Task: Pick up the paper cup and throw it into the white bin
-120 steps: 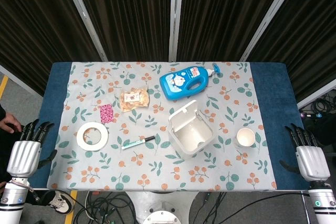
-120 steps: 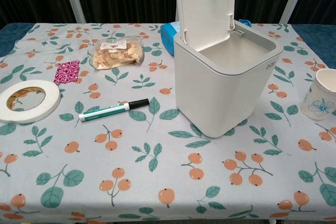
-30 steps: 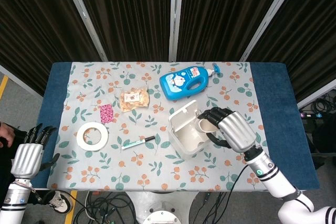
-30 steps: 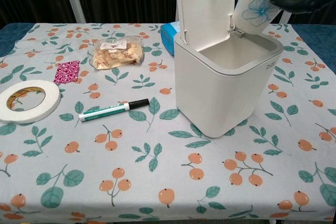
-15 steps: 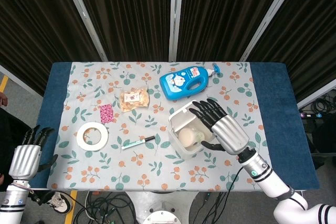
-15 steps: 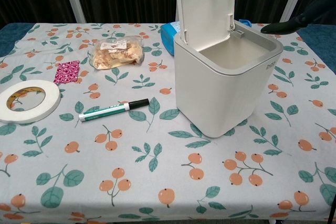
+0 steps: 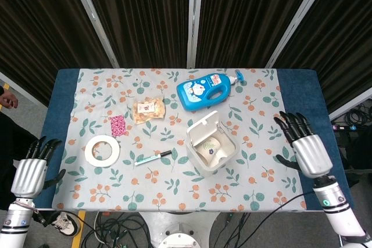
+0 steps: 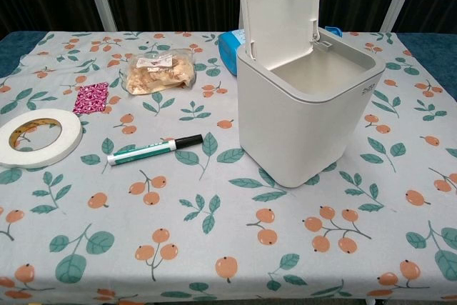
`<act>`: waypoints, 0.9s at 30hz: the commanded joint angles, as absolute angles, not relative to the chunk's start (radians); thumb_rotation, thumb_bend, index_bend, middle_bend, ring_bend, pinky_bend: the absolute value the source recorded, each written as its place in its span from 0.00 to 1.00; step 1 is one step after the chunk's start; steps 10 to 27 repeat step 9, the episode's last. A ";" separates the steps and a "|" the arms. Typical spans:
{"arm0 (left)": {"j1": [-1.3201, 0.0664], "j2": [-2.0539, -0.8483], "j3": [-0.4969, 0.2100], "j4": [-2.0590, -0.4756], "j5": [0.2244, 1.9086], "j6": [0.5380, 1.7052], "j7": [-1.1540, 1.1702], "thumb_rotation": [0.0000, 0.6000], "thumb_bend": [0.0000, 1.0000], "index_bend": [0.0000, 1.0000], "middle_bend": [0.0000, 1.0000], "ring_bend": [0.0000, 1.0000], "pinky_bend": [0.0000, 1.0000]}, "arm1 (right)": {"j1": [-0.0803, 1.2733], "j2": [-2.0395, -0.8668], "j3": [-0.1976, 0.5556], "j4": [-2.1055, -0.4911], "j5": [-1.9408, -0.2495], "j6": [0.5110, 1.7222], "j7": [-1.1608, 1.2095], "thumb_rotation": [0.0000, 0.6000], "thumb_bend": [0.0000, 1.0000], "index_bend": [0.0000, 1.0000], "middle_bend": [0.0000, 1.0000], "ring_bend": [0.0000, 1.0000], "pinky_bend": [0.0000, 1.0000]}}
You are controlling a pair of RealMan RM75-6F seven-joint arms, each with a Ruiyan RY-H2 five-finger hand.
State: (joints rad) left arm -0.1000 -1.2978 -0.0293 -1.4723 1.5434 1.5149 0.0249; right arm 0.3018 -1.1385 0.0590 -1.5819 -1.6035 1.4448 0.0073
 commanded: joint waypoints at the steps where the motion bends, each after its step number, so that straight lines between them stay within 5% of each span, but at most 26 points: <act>1: -0.102 -1.292 -0.031 -1.484 1.548 1.517 0.036 1.00 0.25 0.17 0.16 0.03 0.11 | 0.209 -1.174 0.013 -1.439 -1.541 1.490 0.074 1.00 0.05 0.00 0.00 0.00 0.00; 9: -0.108 -1.271 -0.040 -1.525 1.540 1.514 0.089 1.00 0.25 0.17 0.16 0.03 0.11 | 0.144 -1.233 -0.011 -1.301 -1.527 1.511 0.132 1.00 0.05 0.00 0.00 0.00 0.00; 27: -0.108 -1.271 -0.040 -1.525 1.540 1.514 0.089 1.00 0.25 0.17 0.16 0.03 0.11 | 0.144 -1.233 -0.011 -1.301 -1.527 1.511 0.132 1.00 0.05 0.00 0.00 0.00 0.00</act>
